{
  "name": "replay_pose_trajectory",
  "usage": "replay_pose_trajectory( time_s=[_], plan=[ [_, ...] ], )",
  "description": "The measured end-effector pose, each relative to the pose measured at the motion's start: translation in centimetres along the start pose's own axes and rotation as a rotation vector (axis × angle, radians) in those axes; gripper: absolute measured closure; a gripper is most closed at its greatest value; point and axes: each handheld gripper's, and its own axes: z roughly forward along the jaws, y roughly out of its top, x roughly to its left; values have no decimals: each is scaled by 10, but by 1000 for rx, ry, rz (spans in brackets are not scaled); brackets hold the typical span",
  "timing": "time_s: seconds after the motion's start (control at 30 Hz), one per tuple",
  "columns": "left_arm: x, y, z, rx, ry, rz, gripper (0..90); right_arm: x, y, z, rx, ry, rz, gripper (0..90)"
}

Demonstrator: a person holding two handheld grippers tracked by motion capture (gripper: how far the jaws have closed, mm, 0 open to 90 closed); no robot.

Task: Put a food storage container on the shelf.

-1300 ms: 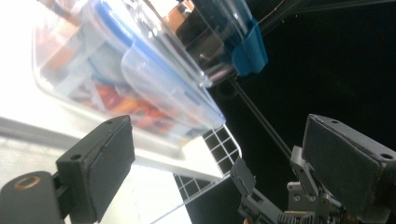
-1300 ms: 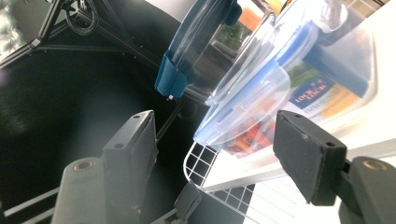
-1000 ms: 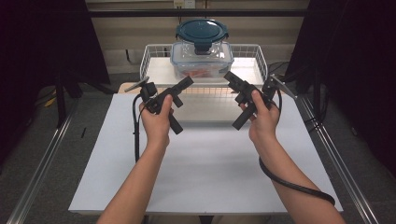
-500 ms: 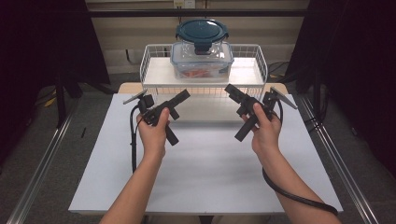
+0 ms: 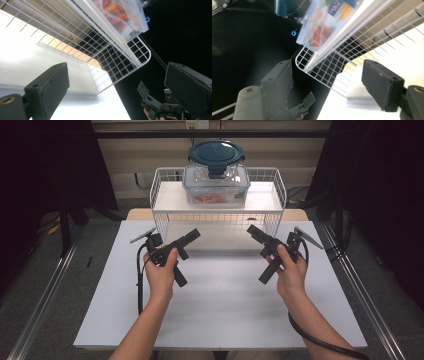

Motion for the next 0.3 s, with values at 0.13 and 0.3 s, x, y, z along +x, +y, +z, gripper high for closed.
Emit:
replay_pose_trajectory(
  time_s=[0.13,0.3],
  plan=[
    [6,-5,-4,9,17,2,56,-8,-6,-7,10,-6,5,242],
    [11,-9,-12,5,23,11,56,-17,-13,-15,34,-12,3,236]
  ],
)
